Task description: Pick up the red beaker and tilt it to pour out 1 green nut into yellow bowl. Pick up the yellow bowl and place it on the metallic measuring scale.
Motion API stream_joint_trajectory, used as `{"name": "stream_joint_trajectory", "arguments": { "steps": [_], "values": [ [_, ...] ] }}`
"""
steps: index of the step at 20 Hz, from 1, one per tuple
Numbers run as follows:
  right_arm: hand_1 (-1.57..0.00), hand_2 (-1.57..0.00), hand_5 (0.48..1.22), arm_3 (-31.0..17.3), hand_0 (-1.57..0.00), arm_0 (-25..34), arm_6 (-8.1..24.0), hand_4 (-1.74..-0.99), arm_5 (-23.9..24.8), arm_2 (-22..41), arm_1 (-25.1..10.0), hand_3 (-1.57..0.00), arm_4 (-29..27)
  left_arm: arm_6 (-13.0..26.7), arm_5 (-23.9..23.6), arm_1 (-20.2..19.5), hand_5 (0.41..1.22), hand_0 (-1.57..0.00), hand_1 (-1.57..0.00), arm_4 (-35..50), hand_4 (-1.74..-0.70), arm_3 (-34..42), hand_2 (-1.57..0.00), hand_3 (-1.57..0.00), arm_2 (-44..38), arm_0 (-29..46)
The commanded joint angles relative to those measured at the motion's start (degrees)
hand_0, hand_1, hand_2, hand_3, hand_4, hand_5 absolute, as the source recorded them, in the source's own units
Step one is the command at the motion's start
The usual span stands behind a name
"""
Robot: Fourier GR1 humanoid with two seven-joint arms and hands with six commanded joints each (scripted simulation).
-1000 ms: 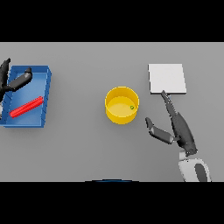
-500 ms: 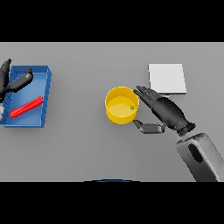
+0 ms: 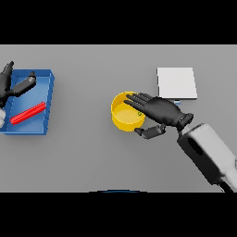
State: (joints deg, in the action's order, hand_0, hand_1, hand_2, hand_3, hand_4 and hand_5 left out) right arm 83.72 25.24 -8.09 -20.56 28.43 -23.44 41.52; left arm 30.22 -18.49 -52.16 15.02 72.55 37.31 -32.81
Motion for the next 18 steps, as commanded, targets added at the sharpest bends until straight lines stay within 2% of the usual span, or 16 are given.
{"name": "stream_joint_trajectory", "arguments": {
  "steps": [1, 6, 10, 14, 15, 18],
  "values": [
    [0.0, 0.0, 0.685, -1.3, 0.0, 1.5, 0.4, -1.261, -0.8, 0.5, 0.5, 0.0, 0.2, -0.1, 0.4, -0.3, 0.716, 0.0, 0.0, 0.0, -0.8, -0.8, 0.0, 0.0, -0.3, -0.4],
    [0.0, 0.0, 0.682, -7.5, 0.0, 4.9, -1.9, -1.243, -2.7, 3.4, 2.2, 0.0, 1.2, -0.3, 0.9, -0.4, 0.729, 0.0, 0.0, 0.3, -0.8, -0.4, 0.0, 0.0, -0.1, -0.2],
    [0.0, 0.0, 0.674, -12.3, 0.0, 7.5, -1.9, -1.281, -3.8, 5.5, 3.7, 0.0, 2.7, -0.5, 1.1, -1.5, 0.734, 0.0, 0.0, 0.5, -0.8, 0.4, 0.0, 0.0, -0.4, 0.1],
    [0.0, 0.0, 0.674, -13.1, 0.0, 8.4, -2.2, -1.303, -5.6, 6.6, 3.1, 0.0, 3.3, 0.0, 0.9, -1.1, 0.738, 0.0, 0.0, 0.6, -0.8, 0.0, 0.0, 0.0, -0.4, 0.1],
    [0.0, 0.0, 0.681, -14.1, 0.0, 9.2, -1.3, -1.306, -6.1, 7.1, 3.6, 0.0, 3.8, -0.1, 0.8, -1.1, 0.736, 0.0, 0.0, 0.3, -0.8, -0.2, 0.0, 0.0, -0.4, -0.2],
    [0.0, 0.0, 0.713, -13.6, 0.0, 9.6, -1.3, -1.304, -7.9, 8.1, 3.6, 0.0, 3.9, -0.8, 0.9, -0.6, 0.731, 0.0, 0.0, 0.2, -0.79, -0.6, 0.0, 0.0, -0.2, 0.0]
  ]
}}
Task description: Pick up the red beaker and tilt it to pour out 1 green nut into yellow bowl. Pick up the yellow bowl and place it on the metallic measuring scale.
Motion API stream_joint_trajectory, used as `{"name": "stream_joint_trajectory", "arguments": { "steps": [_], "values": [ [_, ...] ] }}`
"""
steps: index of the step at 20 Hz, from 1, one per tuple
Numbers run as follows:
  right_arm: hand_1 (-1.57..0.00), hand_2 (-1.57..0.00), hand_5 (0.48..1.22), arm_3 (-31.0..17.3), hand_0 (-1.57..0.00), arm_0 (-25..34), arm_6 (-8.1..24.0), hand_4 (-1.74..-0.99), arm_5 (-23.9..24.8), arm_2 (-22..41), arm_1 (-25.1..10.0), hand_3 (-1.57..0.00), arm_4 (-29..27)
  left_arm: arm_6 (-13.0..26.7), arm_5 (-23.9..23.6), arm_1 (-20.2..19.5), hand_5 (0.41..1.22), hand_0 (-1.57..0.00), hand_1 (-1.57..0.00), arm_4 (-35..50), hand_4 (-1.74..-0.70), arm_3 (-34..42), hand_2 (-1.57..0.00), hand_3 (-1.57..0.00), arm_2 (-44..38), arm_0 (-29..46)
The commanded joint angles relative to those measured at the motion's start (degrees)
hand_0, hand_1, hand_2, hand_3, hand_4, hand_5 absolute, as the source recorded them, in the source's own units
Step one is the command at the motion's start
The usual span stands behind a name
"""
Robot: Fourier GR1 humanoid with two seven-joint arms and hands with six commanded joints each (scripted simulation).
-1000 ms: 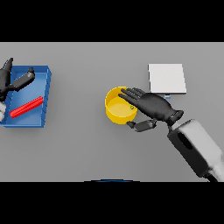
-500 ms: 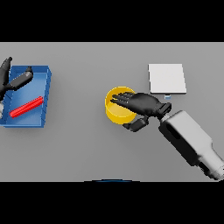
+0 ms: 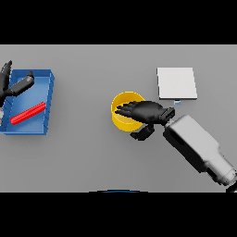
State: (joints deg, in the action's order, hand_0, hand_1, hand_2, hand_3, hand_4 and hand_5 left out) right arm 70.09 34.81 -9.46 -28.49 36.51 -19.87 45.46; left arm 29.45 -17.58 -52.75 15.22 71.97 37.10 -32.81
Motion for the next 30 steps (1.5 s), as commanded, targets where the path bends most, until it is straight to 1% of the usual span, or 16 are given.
{"name": "stream_joint_trajectory", "arguments": {
  "steps": [1, 3, 4, 5, 6, 8, 9, 10, 11, 13, 17, 21, 24, 25, 27, 30],
  "values": [
    [0.0, 0.0, 0.729, -0.7, 0.0, 0.6, 0.9, -1.308, 0.2, 0.1, 0.8, -0.01, 0.3, 0.0, 0.1, -0.2, 0.729, 0.0, 0.0, 0.1, -0.79, -0.4, 0.0, 0.0, -0.2, -0.2],
    [-0.04, -0.07, 0.784, -1.8, -0.02, 1.0, 2.3, -1.339, 0.6, 0.4, 1.2, -0.09, 1.1, -0.5, 0.1, -0.2, 0.725, 0.0, 0.0, -0.1, -0.79, -0.1, 0.0, 0.0, -0.1, 0.0],
    [-0.11, -0.13, 0.82, -1.4, -0.09, 0.6, 2.5, -1.362, 0.6, 1.3, 1.4, -0.16, 1.8, -0.4, 0.1, 0.0, 0.723, 0.0, 0.0, -0.1, -0.79, -0.5, 0.0, 0.0, -0.2, -0.4],
    [-0.24, -0.23, 0.9, -2.1, -0.26, 0.9, 1.6, -1.387, 0.7, 1.5, 1.3, -0.25, 2.0, -0.1, -0.2, -0.4, 0.722, 0.0, 0.0, 0.0, -0.79, 0.5, 0.0, 0.0, -0.2, 0.0],
    [-0.44, -0.39, 0.964, -2.6, -0.51, 1.0, 0.9, -1.425, 0.8, 1.7, 1.1, -0.36, 2.1, -0.2, -0.2, -0.7, 0.723, 0.0, 0.0, 0.1, -0.79, 0.8, 0.0, 0.0, -0.3, 0.1],
    [-0.85, -0.81, 1.057, -1.8, -0.89, 1.1, 1.5, -1.534, -1.3, 1.6, 0.8, -0.59, 1.2, 0.1, -0.6, -0.6, 0.726, 0.0, 0.0, 0.0, -0.8, 1.0, 0.0, 0.0, -0.1, 0.5],
    [-0.99, -0.97, 1.09, -1.5, -1.03, 1.2, 0.8, -1.571, -2.6, 1.7, -0.1, -0.69, 0.9, -0.1, -0.4, -1.0, 0.727, 0.0, 0.0, 0.6, -0.8, 1.0, 0.0, 0.0, -0.7, 0.6],
    [-1.11, -1.09, 1.116, -0.8, -1.14, 1.0, 1.2, -1.604, -3.5, 1.9, -0.6, -0.87, 0.5, 0.1, -0.2, -1.3, 0.728, 0.0, 0.0, 0.6, -0.8, 1.3, 0.0, 0.0, -0.7, 0.7],
    [-1.2, -1.18, 1.137, -1.0, -1.22, 1.1, 1.5, -1.628, -3.6, 1.9, -0.4, -0.93, 0.2, 0.0, -0.5, -1.2, 0.727, 0.0, 0.0, 0.5, -0.8, 1.1, 0.0, 0.0, -0.8, 0.4],
    [-1.33, -1.28, 1.167, -1.0, -1.35, 1.4, 1.7, -1.667, -4.1, 1.8, -0.6, -1.09, -0.4, 0.8, -0.8, -0.8, 0.726, 0.0, 0.0, 0.3, -0.8, 1.6, 0.0, 0.0, -0.3, 0.4],
    [-1.47, -1.42, 1.199, 1.2, -1.48, 0.3, 2.7, -1.711, -3.7, 2.0, -1.5, -1.18, -1.4, 0.1, -0.8, -1.2, 0.724, 0.0, 0.0, 0.7, -0.81, 2.2, 0.0, 0.0, -0.5, 0.9],
    [-1.53, -1.49, 1.212, 4.8, -1.53, 1.5, 2.8, -1.729, -6.0, 0.4, -3.3, -1.19, -3.7, 1.0, -1.0, -1.7, 0.724, 0.0, 0.0, 0.2, -0.8, 3.0, 0.0, 0.0, -0.3, 0.6],
    [-1.55, -1.51, 1.216, 8.6, -1.55, 3.0, 4.4, -1.731, -8.9, -1.3, -5.5, -1.38, -5.2, 1.3, -0.9, -1.9, 0.721, 0.0, 0.0, 0.1, -0.8, 3.5, 0.0, 0.0, -0.1, 0.7],
    [-1.55, -1.52, 1.217, 9.1, -1.56, 3.5, 4.6, -1.73, -9.1, -1.8, -6.2, -1.36, -5.3, 1.4, -1.0, -1.7, 0.719, 0.0, 0.0, -0.1, -0.8, 3.4, 0.0, 0.0, 0.1, 0.7],
    [-1.56, -1.54, 1.219, 12.3, -1.56, 3.3, 7.0, -1.726, -10.7, -3.2, -7.6, -1.34, -6.2, 0.7, -0.4, -1.9, 0.72, 0.0, 0.0, 0.2, -0.8, 2.4, 0.0, 0.0, -0.5, 0.2],
    [-1.57, -1.55, 1.219, 13.5, -1.57, 4.4, 10.6, -1.721, -11.9, -5.0, -7.5, -1.26, -7.9, 1.0, -0.7, -1.5, 0.723, 0.0, 0.0, 0.3, -0.81, 2.3, 0.0, 0.0, -0.5, 0.0]
  ]
}}
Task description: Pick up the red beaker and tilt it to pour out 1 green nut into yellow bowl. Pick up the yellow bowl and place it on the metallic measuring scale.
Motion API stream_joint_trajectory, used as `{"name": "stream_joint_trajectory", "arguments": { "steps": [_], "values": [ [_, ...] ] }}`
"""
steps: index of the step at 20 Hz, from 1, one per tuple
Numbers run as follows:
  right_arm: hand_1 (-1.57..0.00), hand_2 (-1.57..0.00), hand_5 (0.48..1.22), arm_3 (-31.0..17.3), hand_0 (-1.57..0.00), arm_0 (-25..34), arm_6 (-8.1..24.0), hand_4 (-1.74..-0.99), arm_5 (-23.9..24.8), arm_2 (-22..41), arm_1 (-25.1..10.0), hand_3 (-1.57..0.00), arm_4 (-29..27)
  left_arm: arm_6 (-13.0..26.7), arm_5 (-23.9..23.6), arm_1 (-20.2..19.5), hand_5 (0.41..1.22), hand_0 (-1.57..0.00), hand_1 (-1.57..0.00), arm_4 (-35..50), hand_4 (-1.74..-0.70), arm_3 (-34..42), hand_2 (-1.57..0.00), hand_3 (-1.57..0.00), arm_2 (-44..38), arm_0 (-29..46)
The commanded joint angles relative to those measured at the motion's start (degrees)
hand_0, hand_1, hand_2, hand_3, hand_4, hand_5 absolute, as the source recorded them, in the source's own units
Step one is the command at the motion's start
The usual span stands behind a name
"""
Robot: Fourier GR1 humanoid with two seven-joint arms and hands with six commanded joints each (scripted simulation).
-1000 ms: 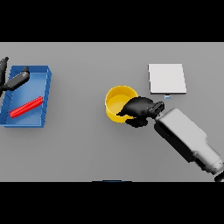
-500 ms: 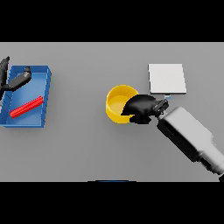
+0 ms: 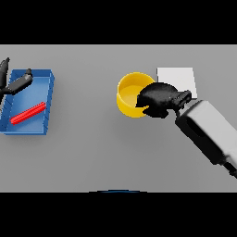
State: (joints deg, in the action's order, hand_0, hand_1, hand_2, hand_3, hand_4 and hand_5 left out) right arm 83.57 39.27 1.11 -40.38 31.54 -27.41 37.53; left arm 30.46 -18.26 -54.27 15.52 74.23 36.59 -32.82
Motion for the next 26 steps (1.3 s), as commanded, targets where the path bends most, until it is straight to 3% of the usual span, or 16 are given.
{"name": "stream_joint_trajectory", "arguments": {
  "steps": [1, 4, 6, 14, 16, 20, 26],
  "values": [
    [-1.57, -1.56, 1.219, 0.3, -1.57, -0.1, 0.4, -1.72, -0.3, -0.2, -0.3, -1.25, -0.3, -0.1, -0.2, -0.1, 0.723, 0.0, 0.0, 0.1, -0.81, 0.2, 0.0, 0.0, -0.2, 0.2],
    [-1.57, -1.56, 1.22, 0.1, -1.57, 1.2, -1.4, -1.719, 0.8, -0.7, -2.4, -1.24, -0.5, -0.8, 0.3, -0.8, 0.723, 0.0, 0.0, -0.3, -0.8, 0.5, 0.0, 0.0, -0.1, 0.1],
    [-1.57, -1.57, 1.22, -1.4, -1.57, 2.5, -2.8, -1.72, 2.3, -1.4, -4.2, -1.32, -0.2, -0.3, -0.2, -1.3, 0.735, 0.0, 0.0, 0.1, -0.81, 1.2, 0.0, 0.0, -0.4, 0.6],
    [-1.57, -1.57, 1.221, -13.7, -1.57, 6.1, -3.2, -1.72, 8.0, -5.0, -7.5, -1.21, -0.2, 3.4, -0.9, -1.9, 0.75, 0.0, 0.0, 0.0, -0.82, 3.7, 0.0, 0.0, 0.2, 0.8],
    [-1.57, -1.57, 1.221, -17.5, -1.57, 6.4, -3.2, -1.72, 10.1, -5.3, -7.4, -1.19, 0.3, 4.0, -1.4, -2.0, 0.765, 0.0, 0.0, -0.2, -0.83, 4.1, 0.0, 0.0, 0.1, 0.6],
    [-1.57, -1.57, 1.221, -26.0, -1.57, 8.0, -6.1, -1.721, 14.0, -5.4, -7.5, -1.18, 1.2, 4.2, -1.3, -3.0, 0.772, 0.0, 0.0, -0.1, -0.82, 4.5, 0.0, 0.0, 0.1, 1.6],
    [-1.57, -1.57, 1.221, -36.5, -1.57, 9.3, -8.0, -1.724, 19.6, -4.6, -5.0, -1.39, 2.3, 4.5, -1.6, -2.5, 0.753, 0.0, 0.0, 0.0, -0.81, 3.2, 0.0, 0.0, 0.9, 0.4]
  ]
}}
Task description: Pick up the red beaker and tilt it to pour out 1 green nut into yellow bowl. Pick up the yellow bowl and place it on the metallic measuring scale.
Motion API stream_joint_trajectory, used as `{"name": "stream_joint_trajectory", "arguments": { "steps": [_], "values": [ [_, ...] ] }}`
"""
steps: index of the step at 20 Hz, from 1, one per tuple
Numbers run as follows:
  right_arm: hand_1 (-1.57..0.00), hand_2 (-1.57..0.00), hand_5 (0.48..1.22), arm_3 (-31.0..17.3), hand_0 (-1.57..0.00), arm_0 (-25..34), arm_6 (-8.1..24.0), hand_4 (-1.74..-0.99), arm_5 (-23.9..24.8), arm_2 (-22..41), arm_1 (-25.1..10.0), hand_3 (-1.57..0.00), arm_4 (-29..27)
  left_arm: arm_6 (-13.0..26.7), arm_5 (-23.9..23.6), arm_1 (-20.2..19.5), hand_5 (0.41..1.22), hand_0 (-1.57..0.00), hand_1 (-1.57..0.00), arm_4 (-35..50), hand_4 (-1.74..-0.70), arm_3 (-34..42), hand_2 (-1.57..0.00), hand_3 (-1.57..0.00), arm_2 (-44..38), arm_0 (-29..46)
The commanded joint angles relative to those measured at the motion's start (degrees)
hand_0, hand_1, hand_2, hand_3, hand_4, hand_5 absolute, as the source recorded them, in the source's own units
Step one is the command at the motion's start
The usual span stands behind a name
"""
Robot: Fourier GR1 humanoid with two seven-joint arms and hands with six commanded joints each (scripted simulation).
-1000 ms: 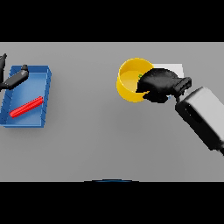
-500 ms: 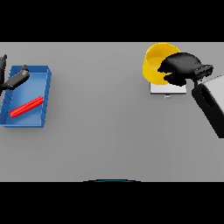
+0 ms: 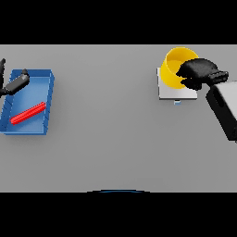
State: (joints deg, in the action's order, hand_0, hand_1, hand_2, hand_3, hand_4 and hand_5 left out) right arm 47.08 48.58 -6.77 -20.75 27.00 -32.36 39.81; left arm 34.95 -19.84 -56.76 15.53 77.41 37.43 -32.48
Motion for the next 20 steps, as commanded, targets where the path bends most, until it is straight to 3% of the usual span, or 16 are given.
{"name": "stream_joint_trajectory", "arguments": {
  "steps": [1, 5, 9, 11, 12, 13, 14, 16, 18, 20],
  "values": [
    [-1.57, -1.57, 1.221, -1.8, -1.57, 0.5, -0.7, -1.724, 0.7, 0.1, 0.4, -1.41, 0.1, -0.2, 0.3, -0.1, 0.749, 0.0, 0.0, 0.1, -0.81, 0.0, 0.0, 0.0, 0.2, 0.4],
    [-1.5, -1.56, 1.221, -6.7, -1.57, 0.9, -0.8, -1.727, 3.5, 1.0, 2.2, -1.5, 0.5, -0.8, 1.1, 0.7, 0.729, 0.0, 0.0, 0.1, -0.8, -1.4, 0.0, 0.0, 0.1, -0.6],
    [-1.42, -1.57, 1.221, -9.4, -1.55, 1.7, -2.0, -1.721, 4.5, 1.1, 2.7, -1.48, -0.3, -0.9, 1.0, 0.1, 0.734, 0.0, 0.0, 0.4, -0.81, -0.2, 0.0, 0.0, 0.0, -0.1],
    [-1.41, -1.57, 1.221, -10.3, -1.54, 2.3, -2.2, -1.728, 3.4, 1.1, 2.8, -1.17, -1.0, -0.5, 0.7, -0.1, 0.74, 0.0, 0.0, 0.5, -0.81, 0.3, 0.0, 0.0, -0.1, 0.0],
    [-1.44, -1.5, 1.221, -10.6, -1.54, 2.5, -1.7, -1.659, 2.9, 0.9, 2.9, -1.02, -1.2, -0.2, 0.8, 0.0, 0.745, 0.0, 0.0, 0.3, -0.81, 0.4, 0.0, 0.0, 0.1, -0.3],
    [-1.35, -1.35, 1.134, -10.6, -1.52, 2.4, -0.9, -1.596, 2.5, 0.7, 3.1, -0.91, -1.6, -0.1, 1.0, 0.3, 0.745, 0.0, 0.0, 0.4, -0.81, 0.2, 0.0, 0.0, 0.2, -0.6],
    [-1.08, -1.13, 1.053, -10.7, -1.22, 2.8, -0.6, -1.548, 2.1, 0.6, 3.0, -0.82, -1.8, 0.0, 1.1, 0.4, 0.744, 0.0, 0.0, 0.3, -0.81, -0.1, 0.0, 0.0, 0.3, -0.7],
    [-0.69, -0.81, 0.928, -11.2, -0.78, 2.9, -1.0, -1.47, 1.9, 0.6, 3.0, -0.71, -1.7, 0.0, 1.0, 0.8, 0.745, 0.0, 0.0, 0.3, -0.81, -0.6, 0.0, 0.0, 0.3, -0.8],
    [-0.44, -0.6, 0.851, -11.5, -0.5, 3.0, -1.2, -1.425, 1.2, 0.4, 3.0, -0.64, -2.1, 0.0, 1.2, 0.9, 0.74, 0.0, 0.0, 0.3, -0.81, -1.1, 0.0, 0.0, 0.5, -0.9],
    [-0.28, -0.45, 0.799, -13.0, -0.32, 4.3, -2.3, -1.397, 0.6, 0.5, 3.1, -0.57, -1.8, -0.4, 1.0, 1.0, 0.739, 0.0, 0.0, 0.5, -0.81, -1.6, 0.0, 0.0, 0.1, -0.9]
  ]
}}
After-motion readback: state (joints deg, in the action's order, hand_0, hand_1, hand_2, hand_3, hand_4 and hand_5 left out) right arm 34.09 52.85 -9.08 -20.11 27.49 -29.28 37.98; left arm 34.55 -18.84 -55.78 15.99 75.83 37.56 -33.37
